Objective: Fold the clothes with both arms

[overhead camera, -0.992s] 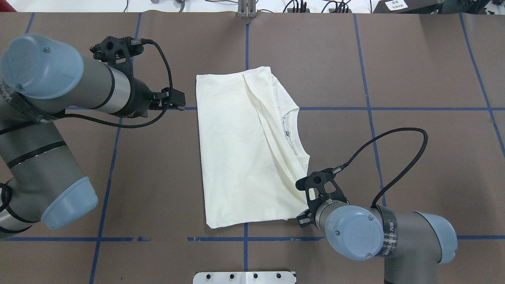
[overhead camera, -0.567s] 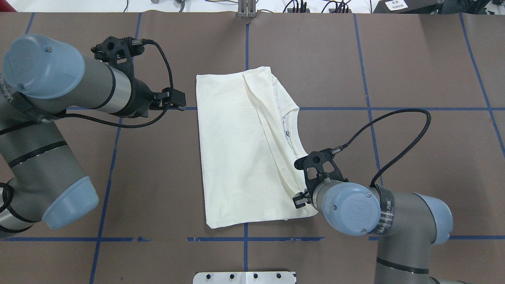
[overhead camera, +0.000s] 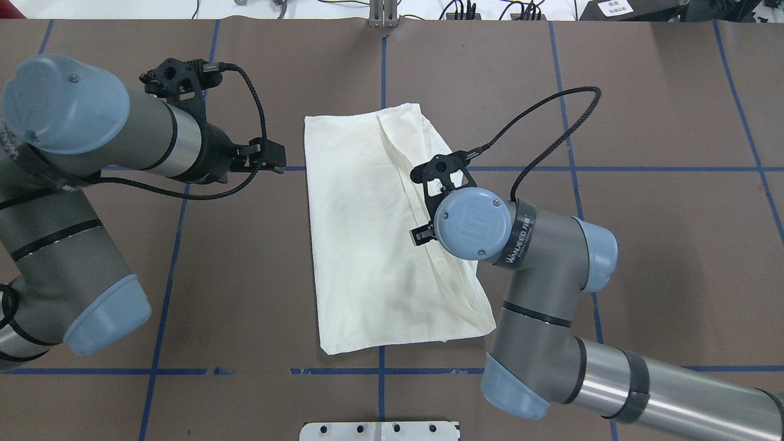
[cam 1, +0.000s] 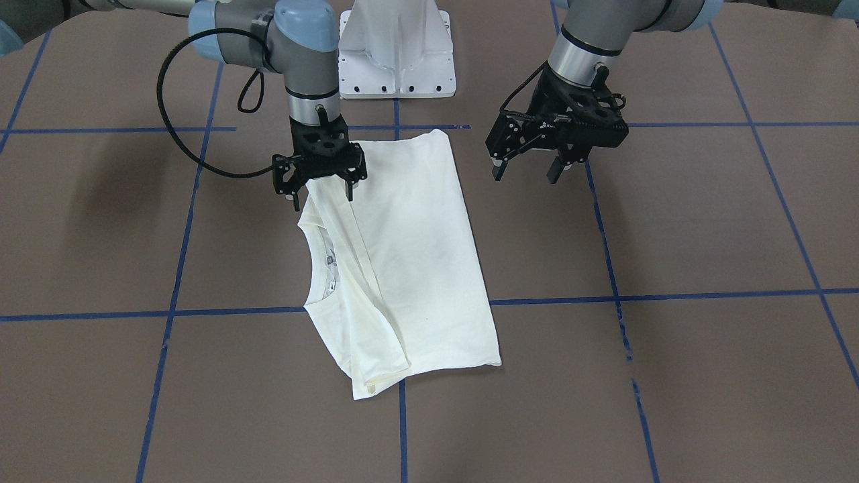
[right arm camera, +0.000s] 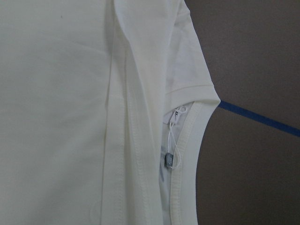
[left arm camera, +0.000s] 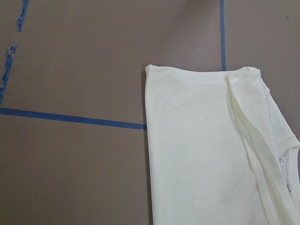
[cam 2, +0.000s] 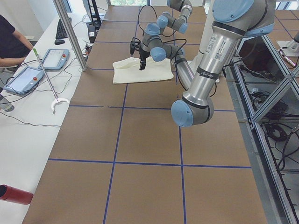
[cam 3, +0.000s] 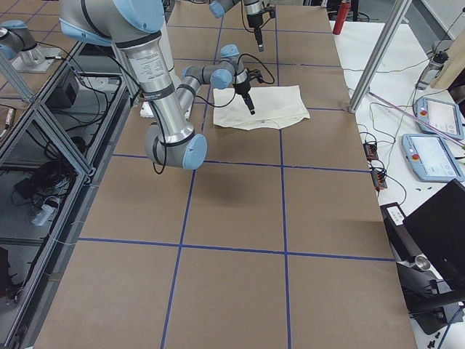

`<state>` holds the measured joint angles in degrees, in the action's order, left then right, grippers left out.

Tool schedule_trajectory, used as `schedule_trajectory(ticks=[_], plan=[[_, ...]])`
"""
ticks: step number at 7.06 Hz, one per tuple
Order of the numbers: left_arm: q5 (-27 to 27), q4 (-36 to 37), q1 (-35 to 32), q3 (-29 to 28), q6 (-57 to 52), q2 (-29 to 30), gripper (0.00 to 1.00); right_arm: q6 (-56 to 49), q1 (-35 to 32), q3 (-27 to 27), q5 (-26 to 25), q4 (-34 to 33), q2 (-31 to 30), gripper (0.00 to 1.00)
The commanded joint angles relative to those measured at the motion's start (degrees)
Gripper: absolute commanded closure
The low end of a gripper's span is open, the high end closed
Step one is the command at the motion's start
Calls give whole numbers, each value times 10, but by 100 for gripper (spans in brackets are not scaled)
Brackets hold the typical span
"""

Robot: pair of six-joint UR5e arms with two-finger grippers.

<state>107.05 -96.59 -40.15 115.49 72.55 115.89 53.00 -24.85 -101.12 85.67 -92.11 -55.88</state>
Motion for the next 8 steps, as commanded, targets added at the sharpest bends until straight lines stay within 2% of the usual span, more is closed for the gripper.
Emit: schedule_trajectory(ticks=[1,2,5,8], plan=[[-1,-1,0,-1,-1,0,0,-17,-4,43,36,19,14,1],[-1,-2,0,-4,0,0,0,-16,-4,37,89,6,11,1],[0,-3,1,-4,4,0,0,-17,4,32,123,-86,15,0],[0,-4,1,-4,5,0,0,-17,19,39,132,-105,19,0]])
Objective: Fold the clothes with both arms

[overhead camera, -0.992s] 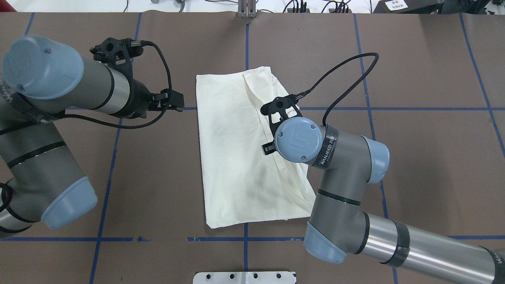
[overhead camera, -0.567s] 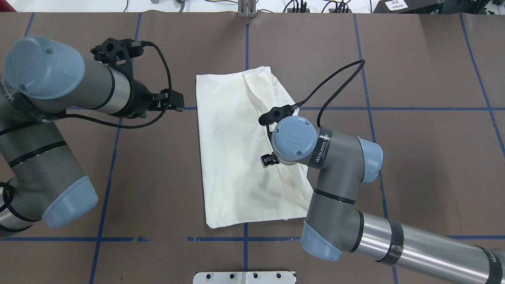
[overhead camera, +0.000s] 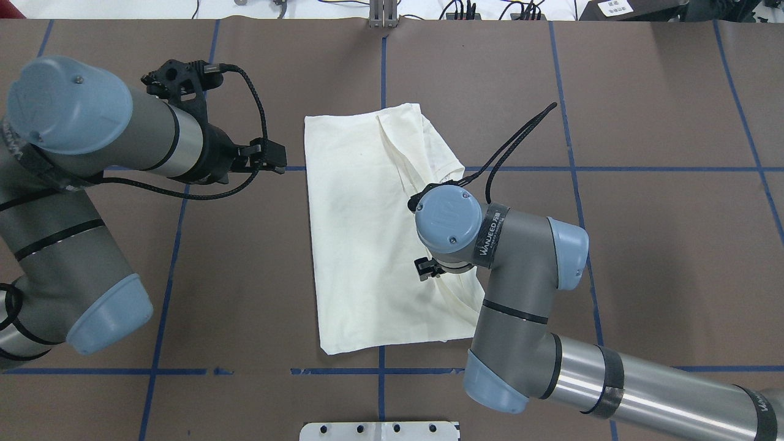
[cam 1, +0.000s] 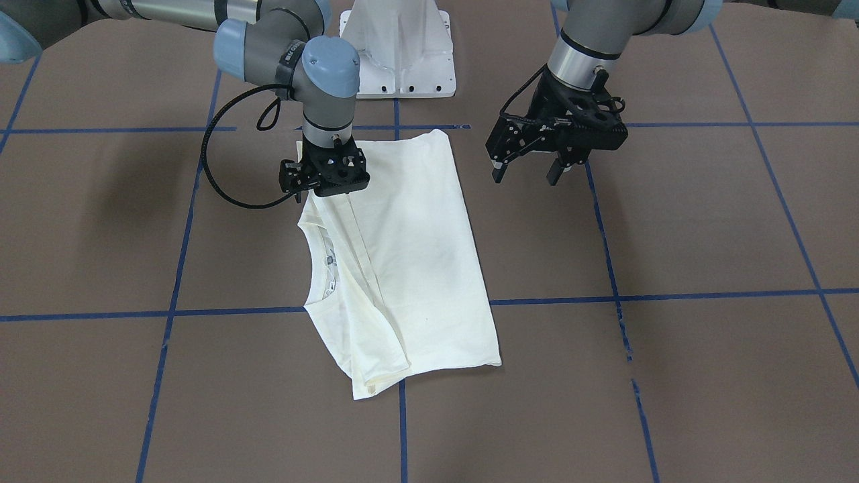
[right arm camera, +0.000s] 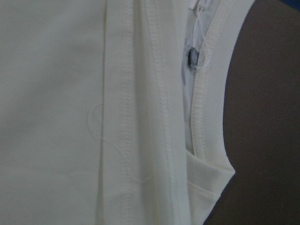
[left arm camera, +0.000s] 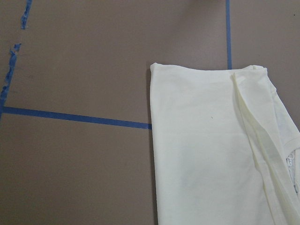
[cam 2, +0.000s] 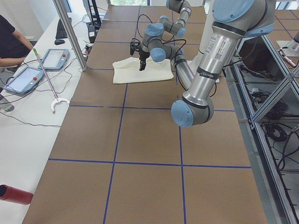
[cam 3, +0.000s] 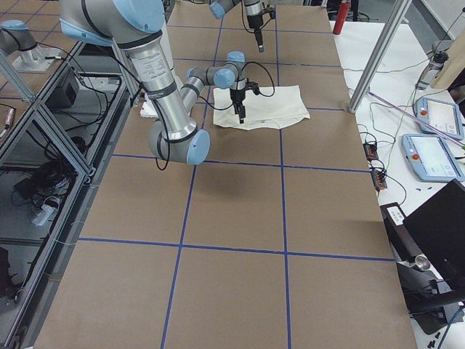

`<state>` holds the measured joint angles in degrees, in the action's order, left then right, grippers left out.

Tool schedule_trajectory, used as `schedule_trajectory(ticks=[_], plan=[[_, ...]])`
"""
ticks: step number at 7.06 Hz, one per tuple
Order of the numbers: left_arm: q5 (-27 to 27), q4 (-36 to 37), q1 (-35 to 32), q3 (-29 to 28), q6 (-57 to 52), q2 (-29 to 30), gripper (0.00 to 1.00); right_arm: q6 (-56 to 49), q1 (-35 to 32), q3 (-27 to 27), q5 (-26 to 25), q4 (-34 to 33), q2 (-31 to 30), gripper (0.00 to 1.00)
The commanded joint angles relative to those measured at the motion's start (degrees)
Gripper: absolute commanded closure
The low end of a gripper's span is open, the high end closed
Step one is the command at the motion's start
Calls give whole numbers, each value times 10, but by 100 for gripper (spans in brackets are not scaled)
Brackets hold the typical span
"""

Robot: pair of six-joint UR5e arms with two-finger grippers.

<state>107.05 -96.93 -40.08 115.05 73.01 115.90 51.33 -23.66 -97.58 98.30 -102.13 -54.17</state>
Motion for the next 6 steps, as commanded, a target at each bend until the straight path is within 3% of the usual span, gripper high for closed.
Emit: schedule_trajectory(ticks=[1,6], plan=[[0,0,0,1,0,1,0,0,7,4,25,-4,3,0],[0,-1,0,0,1,4,0,0,5,7,25,-20,-5,0]])
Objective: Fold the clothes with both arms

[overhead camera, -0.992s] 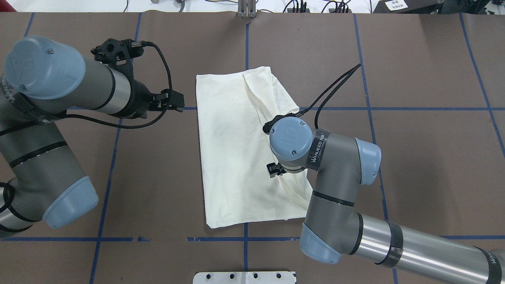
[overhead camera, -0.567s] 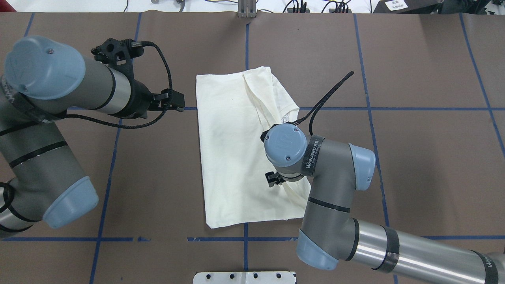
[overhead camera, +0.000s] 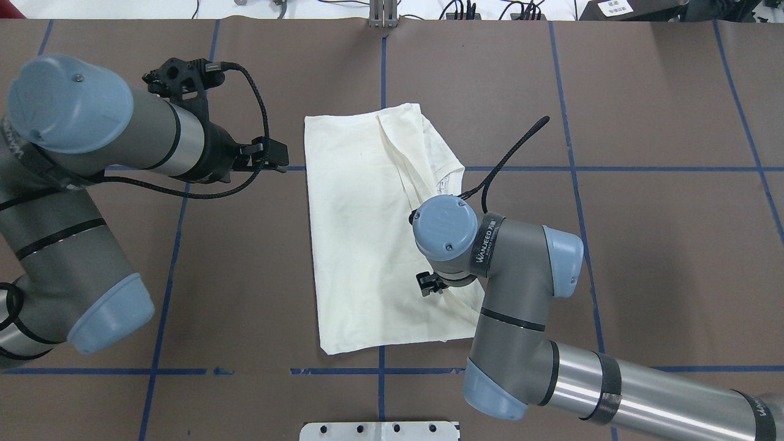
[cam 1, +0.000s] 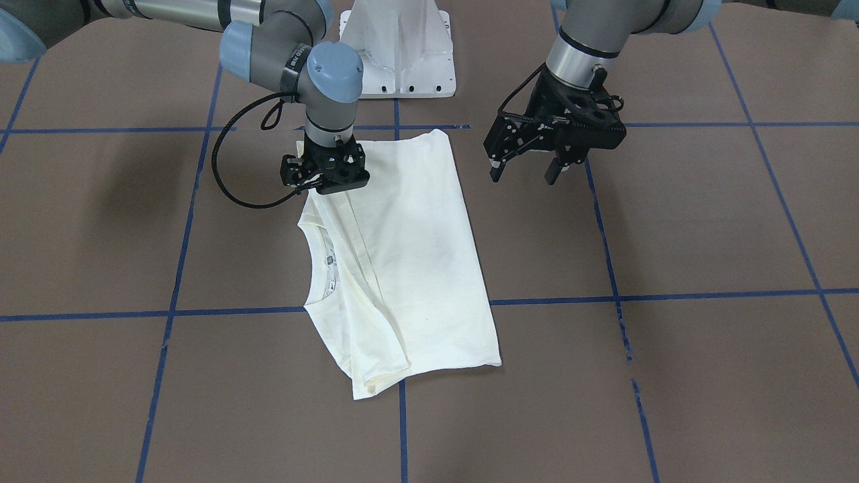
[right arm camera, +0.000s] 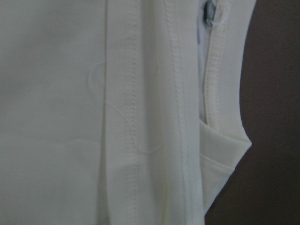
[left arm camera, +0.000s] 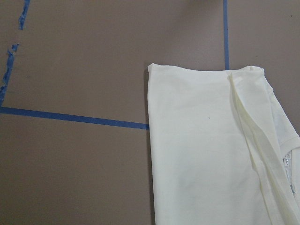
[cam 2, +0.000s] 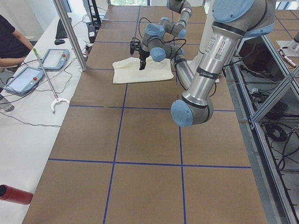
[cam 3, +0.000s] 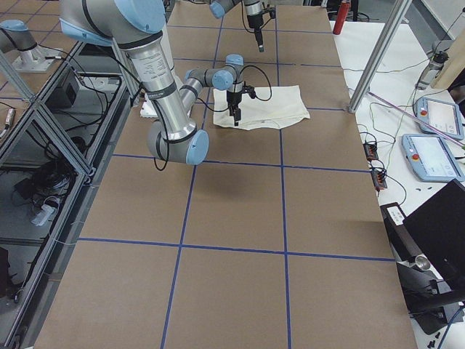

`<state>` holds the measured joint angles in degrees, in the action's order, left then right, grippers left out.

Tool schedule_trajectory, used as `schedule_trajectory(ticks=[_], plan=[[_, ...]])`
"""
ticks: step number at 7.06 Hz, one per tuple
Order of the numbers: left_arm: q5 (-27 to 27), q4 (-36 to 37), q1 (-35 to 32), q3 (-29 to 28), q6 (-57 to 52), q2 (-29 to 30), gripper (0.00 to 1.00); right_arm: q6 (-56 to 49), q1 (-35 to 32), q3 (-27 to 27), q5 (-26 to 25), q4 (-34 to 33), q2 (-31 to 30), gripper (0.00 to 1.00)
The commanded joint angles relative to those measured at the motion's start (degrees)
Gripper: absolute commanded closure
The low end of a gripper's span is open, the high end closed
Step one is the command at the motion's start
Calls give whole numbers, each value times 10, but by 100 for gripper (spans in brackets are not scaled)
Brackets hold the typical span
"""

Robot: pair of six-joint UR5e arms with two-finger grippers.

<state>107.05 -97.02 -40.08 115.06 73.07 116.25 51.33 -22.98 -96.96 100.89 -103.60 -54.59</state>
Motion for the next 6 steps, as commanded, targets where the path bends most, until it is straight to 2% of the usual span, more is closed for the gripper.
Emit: schedule_trajectory(ticks=[1,6], plan=[[0,0,0,0,1,1,0,-1,-10,2,0,-9,-1,0],[0,-1,0,-2,0,2,0,-3,-21,-1,-2,-13,-13,0]])
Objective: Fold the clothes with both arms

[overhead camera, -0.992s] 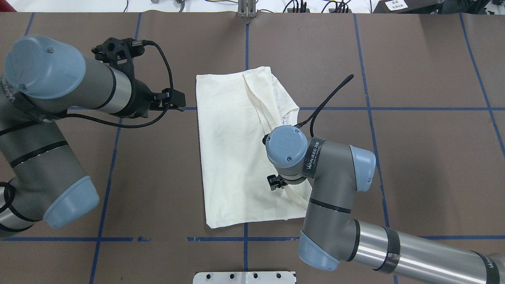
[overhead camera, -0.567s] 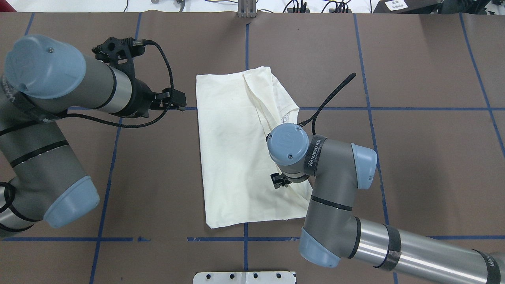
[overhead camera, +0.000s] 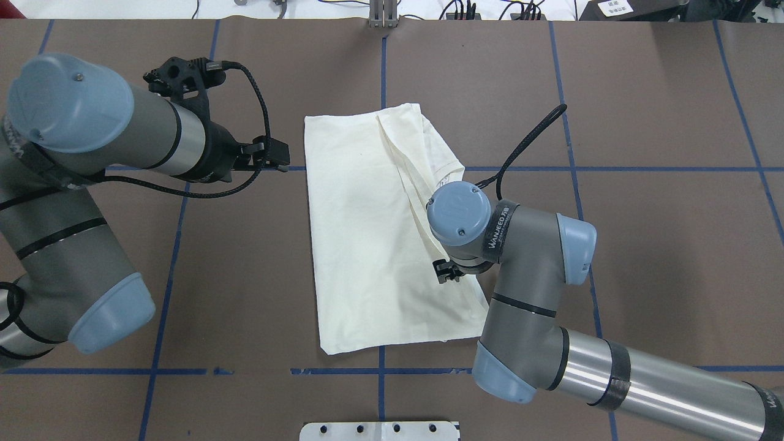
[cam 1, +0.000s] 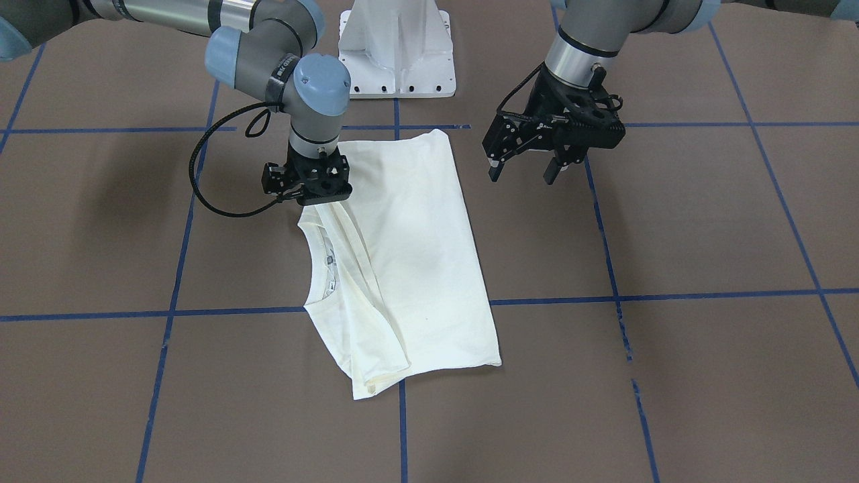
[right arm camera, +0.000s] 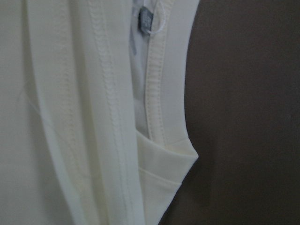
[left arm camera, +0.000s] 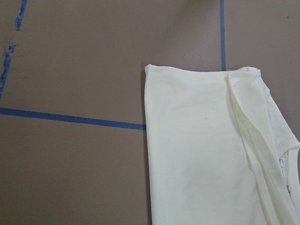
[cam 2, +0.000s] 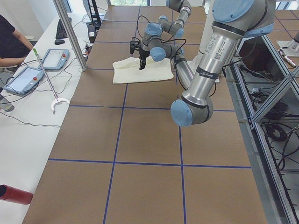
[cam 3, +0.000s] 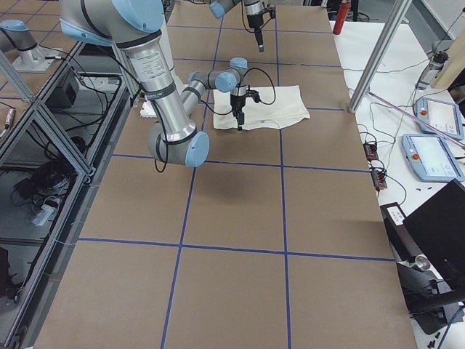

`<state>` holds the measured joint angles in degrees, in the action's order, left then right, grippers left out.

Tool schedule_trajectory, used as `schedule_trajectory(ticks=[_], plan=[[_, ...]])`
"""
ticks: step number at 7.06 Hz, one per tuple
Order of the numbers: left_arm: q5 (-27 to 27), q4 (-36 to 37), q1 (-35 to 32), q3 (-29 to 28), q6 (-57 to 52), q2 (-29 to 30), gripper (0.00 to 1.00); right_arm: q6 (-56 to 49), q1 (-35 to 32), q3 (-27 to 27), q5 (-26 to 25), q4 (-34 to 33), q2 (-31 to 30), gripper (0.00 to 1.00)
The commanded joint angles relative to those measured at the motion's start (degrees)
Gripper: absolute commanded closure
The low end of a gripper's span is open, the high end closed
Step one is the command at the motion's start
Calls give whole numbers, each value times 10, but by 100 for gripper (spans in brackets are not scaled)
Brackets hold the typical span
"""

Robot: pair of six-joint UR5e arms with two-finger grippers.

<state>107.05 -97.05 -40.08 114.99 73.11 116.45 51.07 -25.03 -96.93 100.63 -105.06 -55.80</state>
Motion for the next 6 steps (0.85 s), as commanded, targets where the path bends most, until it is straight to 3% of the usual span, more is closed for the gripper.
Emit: schedule_trajectory(ticks=[1,4,6], plan=[[0,-1,0,-3,-2,0,0,0,0,-3,2,1,2,0],[0,-1,2,-3,-1,2,0,-3,-26,-5,-1,1,-9,0],[0,-1,2,-4,-1,4,0,-65,-64,-28,-2,4,-53,0]])
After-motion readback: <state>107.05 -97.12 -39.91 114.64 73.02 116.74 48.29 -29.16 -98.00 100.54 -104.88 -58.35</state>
